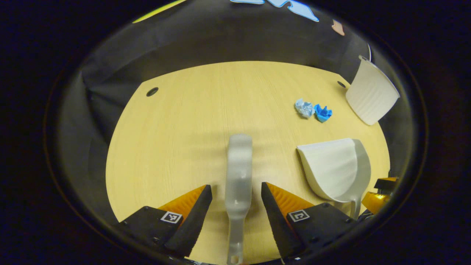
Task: Pick up the small broom and dustpan from the desktop, sweep the trash into the dustpan with the broom, and then empty the trash into the garbage bin.
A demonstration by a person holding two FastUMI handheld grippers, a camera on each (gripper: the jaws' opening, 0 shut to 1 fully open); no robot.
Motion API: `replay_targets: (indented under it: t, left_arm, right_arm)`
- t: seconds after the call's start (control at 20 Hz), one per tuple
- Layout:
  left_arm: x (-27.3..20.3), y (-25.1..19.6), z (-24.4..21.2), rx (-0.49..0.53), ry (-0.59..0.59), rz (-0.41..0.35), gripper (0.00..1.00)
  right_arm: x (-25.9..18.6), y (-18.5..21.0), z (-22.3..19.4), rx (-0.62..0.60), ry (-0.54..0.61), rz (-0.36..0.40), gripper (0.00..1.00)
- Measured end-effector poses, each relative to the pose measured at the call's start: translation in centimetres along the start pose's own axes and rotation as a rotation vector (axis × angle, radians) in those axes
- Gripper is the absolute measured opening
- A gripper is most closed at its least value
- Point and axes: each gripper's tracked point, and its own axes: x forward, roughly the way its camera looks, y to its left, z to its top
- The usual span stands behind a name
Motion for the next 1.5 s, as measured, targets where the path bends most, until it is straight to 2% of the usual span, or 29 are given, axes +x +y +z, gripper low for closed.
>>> replay_targets:
  t: [0.5,0.65,0.75,0.85,0.9,0.95,1.0,1.05,1.15,1.25,1.5]
  left_arm:
    - [3.1,0.8,-1.9,-0.022,0.151,0.019,0.89]
    - [3.4,0.9,-2.3,-0.026,0.175,0.022,0.86]
    - [3.6,0.8,-2.4,-0.024,0.184,0.021,0.75]
    - [3.6,0.6,-2.4,-0.017,0.191,0.015,0.75]
    - [3.6,0.5,-2.3,-0.008,0.196,0.014,0.69]
    - [3.6,0.2,-2.4,-0.004,0.199,0.006,0.64]
    - [3.7,0.1,-2.4,-0.002,0.200,0.000,0.58]
    - [3.4,0.2,-2.4,0.000,0.202,-0.006,0.53]
    - [3.6,0.0,-2.5,0.001,0.205,-0.014,0.53]
    - [3.7,0.0,-2.4,0.006,0.207,-0.017,0.55]
    - [4.1,-0.2,-1.6,0.047,0.205,-0.023,0.53]
  right_arm:
    - [1.4,0.1,-3.6,-0.043,0.153,-0.030,0.99]
    - [1.8,-0.2,-4.0,-0.048,0.175,-0.050,0.98]
    - [2.2,-0.4,-4.4,-0.050,0.195,-0.058,0.97]
    - [2.6,-0.5,-4.8,-0.048,0.212,-0.056,0.96]
    - [2.6,-0.3,-5.1,-0.037,0.221,-0.050,0.92]
    - [2.6,0.0,-5.3,-0.027,0.232,-0.040,0.74]
    - [2.8,0.2,-5.4,-0.018,0.239,-0.033,0.72]
    - [2.9,0.2,-5.5,-0.014,0.241,-0.031,0.57]
    - [2.8,0.1,-5.7,-0.021,0.254,-0.031,0.36]
    - [2.9,0.1,-5.6,-0.018,0.257,-0.033,0.37]
    - [2.7,0.0,-5.9,-0.024,0.271,-0.028,0.36]
